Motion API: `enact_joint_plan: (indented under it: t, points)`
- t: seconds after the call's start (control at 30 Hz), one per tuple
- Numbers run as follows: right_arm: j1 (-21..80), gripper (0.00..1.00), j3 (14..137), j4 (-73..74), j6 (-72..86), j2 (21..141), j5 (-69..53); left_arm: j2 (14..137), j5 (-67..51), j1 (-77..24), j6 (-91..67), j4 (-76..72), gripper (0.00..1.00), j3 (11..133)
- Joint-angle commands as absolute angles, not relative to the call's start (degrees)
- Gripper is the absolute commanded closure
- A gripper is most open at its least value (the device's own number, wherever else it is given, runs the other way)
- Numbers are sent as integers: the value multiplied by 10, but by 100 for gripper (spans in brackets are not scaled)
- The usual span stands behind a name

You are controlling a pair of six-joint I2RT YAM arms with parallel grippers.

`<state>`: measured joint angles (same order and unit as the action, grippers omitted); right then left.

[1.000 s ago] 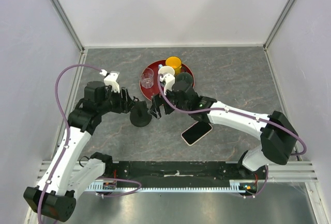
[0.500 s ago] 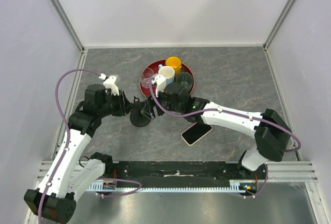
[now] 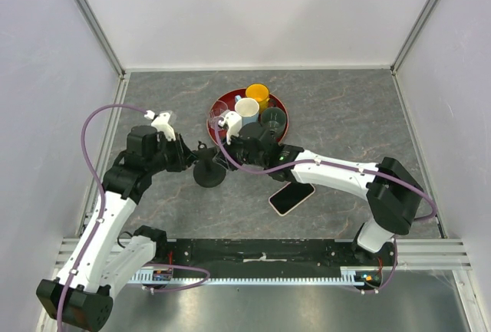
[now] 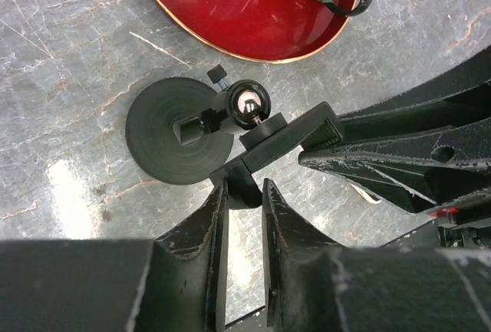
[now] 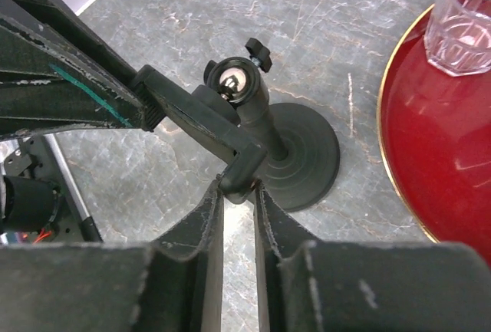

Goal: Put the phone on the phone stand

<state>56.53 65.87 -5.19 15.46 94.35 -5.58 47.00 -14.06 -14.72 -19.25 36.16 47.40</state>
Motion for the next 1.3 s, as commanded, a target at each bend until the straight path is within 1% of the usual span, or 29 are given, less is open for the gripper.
enact_joint_plan:
  t: [0.0,0.03,0.1,0.13,0.23,0.57,1.17,1.2,1.23,1.27]
  points:
    - [574,85,696,-87,156,947,-52,492,-127,-149,-213,373,85,464]
    - [576,87,698,-87,157,947,-49,494,-127,-149,-214,374,87,464]
    - [578,96,706,-86,158,952,-49,498,-125,-149,-214,373,89,463]
    - [580,100,708,-85,158,953,-49,499,-123,-149,-217,374,91,462]
    - [585,100,715,-83,160,953,-47,510,-112,-149,-221,377,98,463]
    - [588,100,704,-110,193,929,-20,548,-64,-148,-238,390,98,461]
    - [589,100,729,-103,185,911,-4,587,-45,-177,-249,400,98,463]
    - [588,99,729,-98,182,904,-4,587,-44,-178,-246,403,97,468]
    - [587,82,725,-94,181,901,-4,579,-48,-177,-243,406,93,471]
    - [588,72,719,-79,183,897,-4,571,-54,-178,-240,406,87,476]
